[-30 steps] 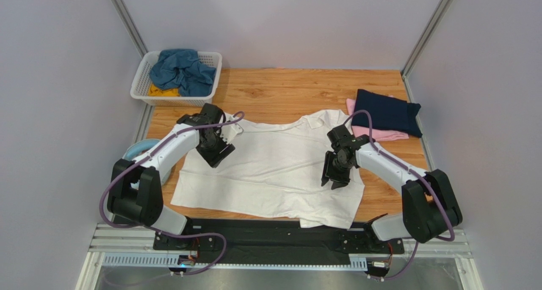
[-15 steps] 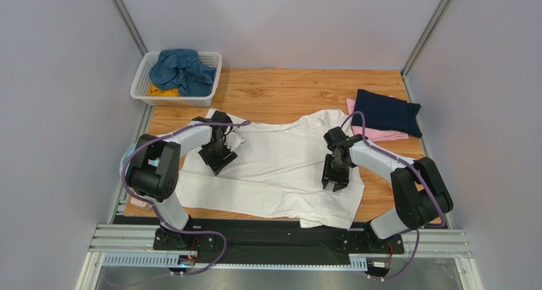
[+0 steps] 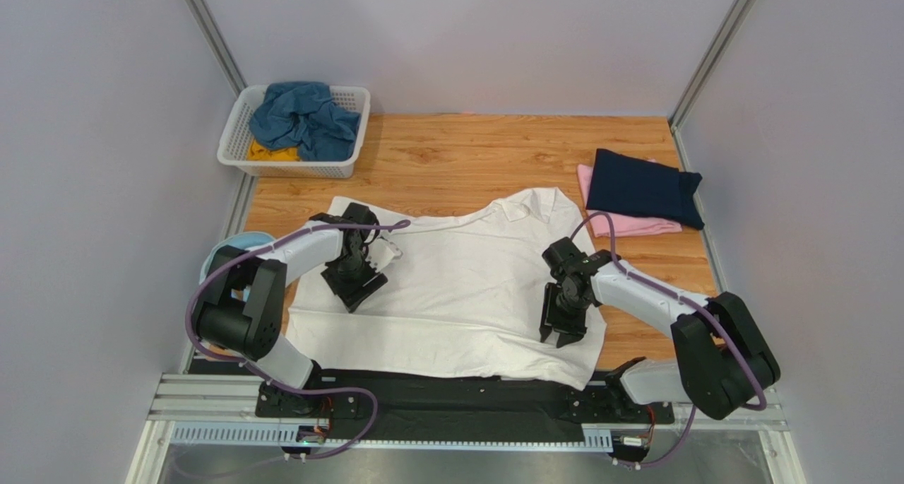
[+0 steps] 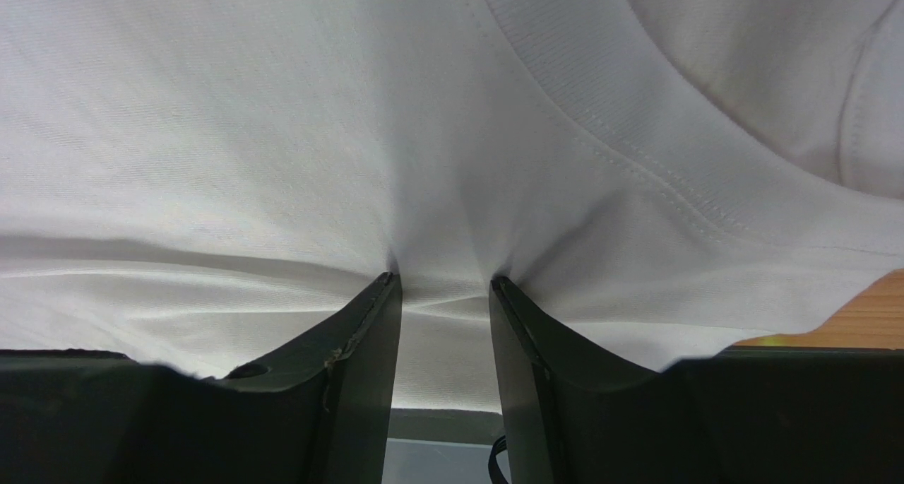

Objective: Fold and stack the t-shirts
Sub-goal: Flatten out the tshirt

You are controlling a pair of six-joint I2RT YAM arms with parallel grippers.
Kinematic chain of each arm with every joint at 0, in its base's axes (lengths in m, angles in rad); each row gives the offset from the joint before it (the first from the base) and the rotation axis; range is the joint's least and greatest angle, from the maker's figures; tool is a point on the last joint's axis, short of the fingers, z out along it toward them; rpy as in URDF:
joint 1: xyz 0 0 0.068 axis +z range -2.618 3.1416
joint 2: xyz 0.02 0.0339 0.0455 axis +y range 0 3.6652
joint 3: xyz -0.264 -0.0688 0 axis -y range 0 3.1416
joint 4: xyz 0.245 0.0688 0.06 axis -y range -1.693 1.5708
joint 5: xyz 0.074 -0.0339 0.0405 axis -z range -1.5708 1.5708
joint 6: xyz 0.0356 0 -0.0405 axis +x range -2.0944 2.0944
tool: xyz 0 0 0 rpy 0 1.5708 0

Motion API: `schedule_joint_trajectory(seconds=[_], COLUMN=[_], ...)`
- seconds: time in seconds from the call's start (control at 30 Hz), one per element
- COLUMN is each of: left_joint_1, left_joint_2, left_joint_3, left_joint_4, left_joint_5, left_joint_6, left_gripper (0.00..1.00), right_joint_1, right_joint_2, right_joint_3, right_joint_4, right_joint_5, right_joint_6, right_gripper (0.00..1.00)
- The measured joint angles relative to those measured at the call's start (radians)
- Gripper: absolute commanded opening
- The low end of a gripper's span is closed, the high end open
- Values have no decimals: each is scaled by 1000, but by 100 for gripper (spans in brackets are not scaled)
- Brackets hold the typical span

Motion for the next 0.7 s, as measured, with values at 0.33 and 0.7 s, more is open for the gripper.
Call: schedule_joint_trajectory(seconds=[0.33, 0.7], left_joint_1=[0, 71], left_joint_2=[-47, 274], left_joint_3=[77, 750], left_joint_4=[-91, -58], left_joint_5=[13, -29], left_joint_6=[-4, -4], left_gripper=[69, 67], right_joint_1=[10, -123], right_joint_2=[-14, 370], right_joint_3=[130, 877], right_joint_4=[-130, -156], right_joint_5=[16, 116], right_joint_6=[-5, -125], right_gripper=[49, 48])
